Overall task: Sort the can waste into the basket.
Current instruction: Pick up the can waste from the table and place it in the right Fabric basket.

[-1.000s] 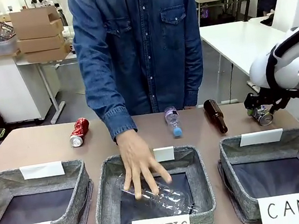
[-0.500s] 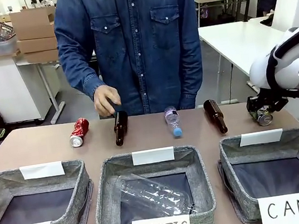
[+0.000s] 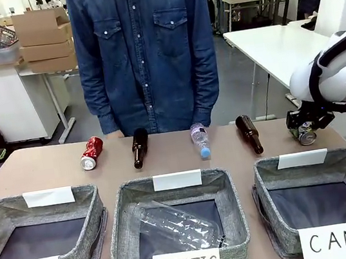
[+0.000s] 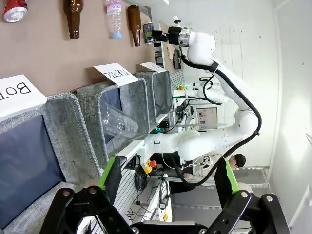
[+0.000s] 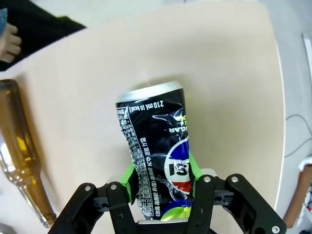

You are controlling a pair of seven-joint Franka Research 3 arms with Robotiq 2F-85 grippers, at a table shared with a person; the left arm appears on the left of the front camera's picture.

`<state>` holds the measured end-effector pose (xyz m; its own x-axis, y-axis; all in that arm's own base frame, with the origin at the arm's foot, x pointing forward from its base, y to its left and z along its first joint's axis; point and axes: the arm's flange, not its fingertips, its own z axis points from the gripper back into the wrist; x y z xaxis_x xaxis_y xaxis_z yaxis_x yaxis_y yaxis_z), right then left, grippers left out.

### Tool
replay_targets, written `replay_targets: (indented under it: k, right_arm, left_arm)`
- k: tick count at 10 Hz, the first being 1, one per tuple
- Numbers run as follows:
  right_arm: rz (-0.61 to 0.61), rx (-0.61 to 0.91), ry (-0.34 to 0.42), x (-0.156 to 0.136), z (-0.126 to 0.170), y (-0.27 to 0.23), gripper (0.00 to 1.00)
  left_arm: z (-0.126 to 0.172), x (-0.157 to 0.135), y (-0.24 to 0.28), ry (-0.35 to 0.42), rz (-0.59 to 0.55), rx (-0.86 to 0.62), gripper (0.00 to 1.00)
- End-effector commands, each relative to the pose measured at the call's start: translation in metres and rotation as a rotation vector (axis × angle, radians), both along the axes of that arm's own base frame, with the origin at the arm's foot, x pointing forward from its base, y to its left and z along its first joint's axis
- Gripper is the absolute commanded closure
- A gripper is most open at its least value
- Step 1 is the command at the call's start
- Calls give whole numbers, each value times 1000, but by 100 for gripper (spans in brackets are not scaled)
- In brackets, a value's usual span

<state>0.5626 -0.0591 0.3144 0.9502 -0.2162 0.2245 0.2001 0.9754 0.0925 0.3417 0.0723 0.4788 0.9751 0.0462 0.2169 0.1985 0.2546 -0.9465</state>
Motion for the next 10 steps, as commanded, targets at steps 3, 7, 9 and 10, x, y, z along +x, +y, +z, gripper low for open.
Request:
replay_targets:
  k: [3, 7, 9, 10]
  right_arm:
    - [110, 62, -113, -59, 97, 8, 100]
    - [411, 205, 107, -170, 194, 18, 100]
    - [766, 110, 102, -232, 212, 32, 100]
    - [1070, 33, 94, -258, 211, 40, 100]
  left_arm:
    - [2, -1, 0, -20, -14, 1, 0]
    - [2, -1, 0, -20, -14, 1, 0]
    - [2, -1, 0, -20, -14, 1, 0]
    - [2, -1, 0, -20, -14, 1, 0]
